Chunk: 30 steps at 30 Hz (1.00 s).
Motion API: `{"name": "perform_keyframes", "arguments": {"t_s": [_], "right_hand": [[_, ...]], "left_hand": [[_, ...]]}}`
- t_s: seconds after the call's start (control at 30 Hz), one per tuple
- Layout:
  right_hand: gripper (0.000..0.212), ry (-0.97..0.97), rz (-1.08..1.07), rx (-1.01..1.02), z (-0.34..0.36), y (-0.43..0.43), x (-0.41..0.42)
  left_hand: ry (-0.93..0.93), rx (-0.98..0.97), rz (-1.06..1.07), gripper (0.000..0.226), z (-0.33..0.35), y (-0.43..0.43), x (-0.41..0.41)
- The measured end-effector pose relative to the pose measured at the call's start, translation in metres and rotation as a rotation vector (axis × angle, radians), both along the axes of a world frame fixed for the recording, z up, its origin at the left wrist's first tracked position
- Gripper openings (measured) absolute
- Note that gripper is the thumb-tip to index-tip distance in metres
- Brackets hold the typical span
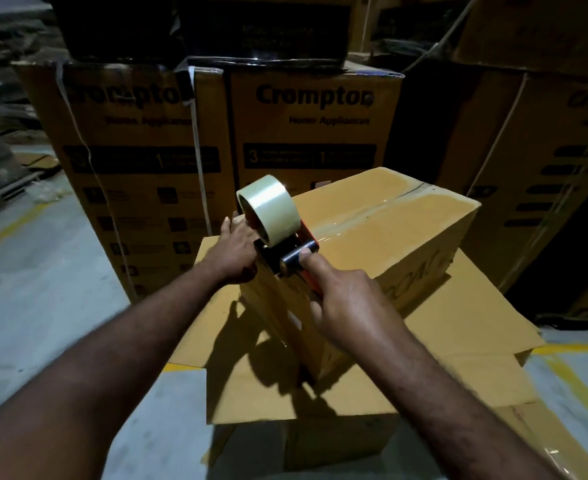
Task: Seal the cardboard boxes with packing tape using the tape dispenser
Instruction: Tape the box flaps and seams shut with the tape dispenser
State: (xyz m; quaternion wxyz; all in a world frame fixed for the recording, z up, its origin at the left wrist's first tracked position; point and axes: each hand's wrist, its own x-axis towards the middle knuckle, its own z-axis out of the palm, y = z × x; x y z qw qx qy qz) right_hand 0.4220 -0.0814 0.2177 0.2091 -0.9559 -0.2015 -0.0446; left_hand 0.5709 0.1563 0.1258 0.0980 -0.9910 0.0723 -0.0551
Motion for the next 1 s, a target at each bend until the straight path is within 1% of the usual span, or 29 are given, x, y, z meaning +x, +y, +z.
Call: {"name": "perform_keyframes", "arguments": {"t_s": [0.17,0.27,0.33,0.37,0.4,0.43,0.47,0.5,0.53,0.57,0.6,0.63,0.67,0.7,0.73,0.77,0.8,0.83,0.87,0.93,1.0], "right_hand": [[0.062,-0.027,0.048,0.015,-0.003,-0.029,-0.024],[0.066,-0.049,0.068,-0.021,-0.004,-0.044,-0.047],[0.068,-0.047,0.069,-0.031,-0.004,-0.050,-0.055],[0.067,-0.047,0.067,-0.028,-0.004,-0.052,-0.056],[0.065,-0.046,0.065,-0.020,-0.002,-0.054,-0.057],[0.063,-0.045,0.065,-0.013,-0.001,-0.055,-0.058],[0.061,-0.050,0.068,-0.011,-0.001,-0.056,-0.058],[0.061,-0.054,0.069,-0.009,-0.001,-0.057,-0.058],[0.060,-0.053,0.067,-0.002,-0.002,-0.058,-0.059],[0.060,-0.051,0.063,0.006,-0.002,-0.058,-0.059],[0.060,-0.052,0.061,0.007,-0.002,-0.058,-0.059],[0.058,-0.058,0.060,0.006,-0.001,-0.057,-0.059],[0.057,-0.064,0.060,0.001,0.000,-0.057,-0.058],[0.056,-0.067,0.061,-0.003,0.001,-0.058,-0.058],[0.056,-0.066,0.062,-0.003,0.001,-0.059,-0.058],[0.057,-0.061,0.061,-0.002,0.000,-0.059,-0.059],[0.058,-0.056,0.061,0.001,-0.001,-0.060,-0.060],[0.058,-0.053,0.060,0.007,-0.002,-0.061,-0.060],[0.058,-0.054,0.058,0.016,-0.002,-0.063,-0.060],[0.055,-0.043,0.049,0.041,-0.003,-0.072,-0.062],[0.054,-0.027,0.048,0.056,-0.005,-0.083,-0.068]], "left_hand": [[-0.011,-0.083,0.100,0.084,-0.009,0.000,-0.001],[-0.011,-0.113,0.132,0.081,0.001,-0.005,-0.008],[0.042,-0.138,0.174,0.076,0.010,-0.015,-0.012],[0.087,-0.197,0.192,0.075,0.012,-0.017,-0.010],[0.130,-0.324,0.210,0.073,0.017,-0.018,-0.006],[0.157,-0.531,0.212,0.067,0.021,-0.019,-0.004],[0.132,-0.827,0.211,0.057,0.023,-0.021,-0.003],[0.044,-1.134,0.238,0.044,0.025,-0.027,-0.007],[-0.038,-1.415,0.291,0.037,0.020,-0.030,-0.005],[-0.047,-1.618,0.357,0.041,0.014,-0.036,-0.005],[0.004,-1.757,0.425,0.051,0.005,-0.043,-0.005],[0.072,-1.827,0.487,0.061,0.001,-0.054,-0.009],[0.120,-1.866,0.524,0.067,-0.010,-0.057,-0.005],[0.130,-1.883,0.526,0.070,-0.016,-0.062,-0.007],[0.117,-1.877,0.512,0.079,-0.024,-0.063,-0.002],[0.103,-1.854,0.505,0.102,-0.040,-0.061,0.012],[0.120,-1.828,0.490,0.129,-0.045,-0.062,0.013],[0.120,-1.813,0.477,0.145,-0.044,-0.067,0.008],[0.116,-1.814,0.461,0.147,-0.048,-0.068,0.012],[0.071,-1.718,0.416,0.127,-0.024,-0.084,-0.013],[-0.018,-1.598,0.396,0.115,-0.013,-0.090,-0.019]]}}
